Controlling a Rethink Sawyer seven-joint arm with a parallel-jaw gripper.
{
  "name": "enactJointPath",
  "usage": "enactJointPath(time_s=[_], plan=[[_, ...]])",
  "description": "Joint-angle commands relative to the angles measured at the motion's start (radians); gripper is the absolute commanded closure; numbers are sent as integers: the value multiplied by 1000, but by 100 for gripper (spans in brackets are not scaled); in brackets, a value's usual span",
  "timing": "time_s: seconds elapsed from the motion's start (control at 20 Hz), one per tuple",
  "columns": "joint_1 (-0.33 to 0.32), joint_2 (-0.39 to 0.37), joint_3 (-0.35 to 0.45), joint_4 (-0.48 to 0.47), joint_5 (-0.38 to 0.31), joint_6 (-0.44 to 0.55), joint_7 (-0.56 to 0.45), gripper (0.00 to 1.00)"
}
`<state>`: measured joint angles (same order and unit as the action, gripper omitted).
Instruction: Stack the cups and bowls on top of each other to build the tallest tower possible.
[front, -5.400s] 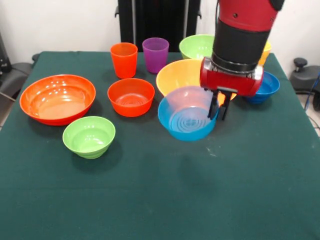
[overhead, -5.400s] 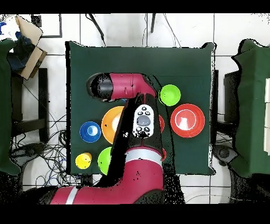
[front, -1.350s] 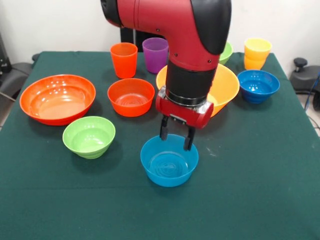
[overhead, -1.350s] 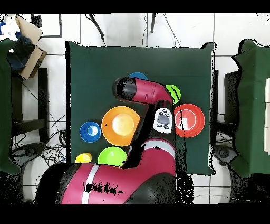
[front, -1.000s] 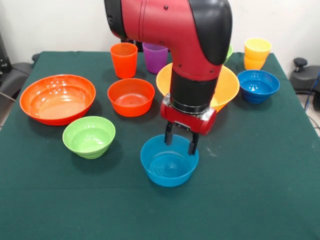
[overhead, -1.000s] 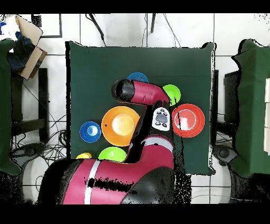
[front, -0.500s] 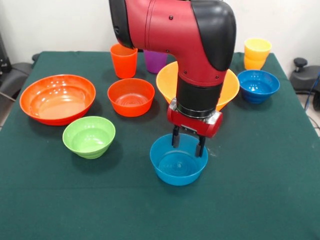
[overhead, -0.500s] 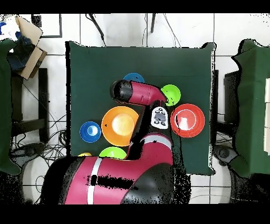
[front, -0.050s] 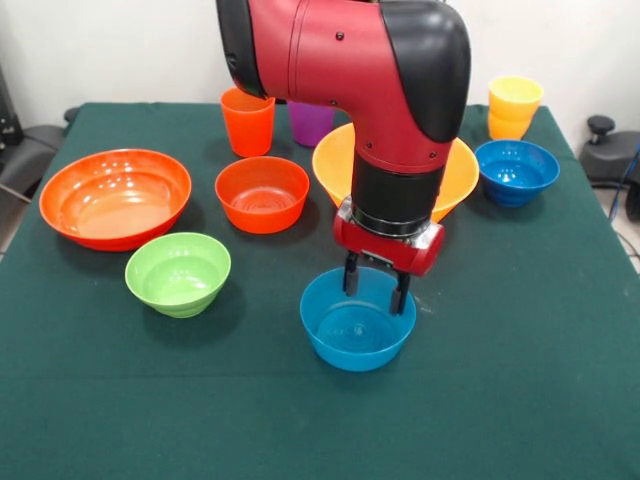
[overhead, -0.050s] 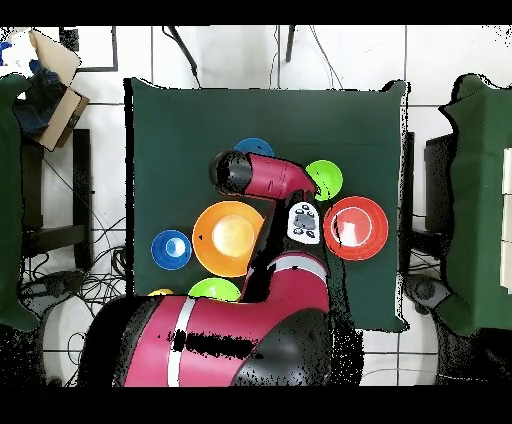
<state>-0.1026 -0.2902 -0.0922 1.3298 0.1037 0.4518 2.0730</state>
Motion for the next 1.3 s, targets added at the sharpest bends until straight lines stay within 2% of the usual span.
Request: enactJointPath(time_s=[0.05, 0.4, 1.15, 1.3], plan=[[27, -36, 53, -25, -63, 120, -17, 0], [27, -74, 43, -45, -59, 197, -27, 0], [26, -81, 62, -28, -47, 215, -2, 0], [54, -98, 40, -25, -36, 248, 38, 0]])
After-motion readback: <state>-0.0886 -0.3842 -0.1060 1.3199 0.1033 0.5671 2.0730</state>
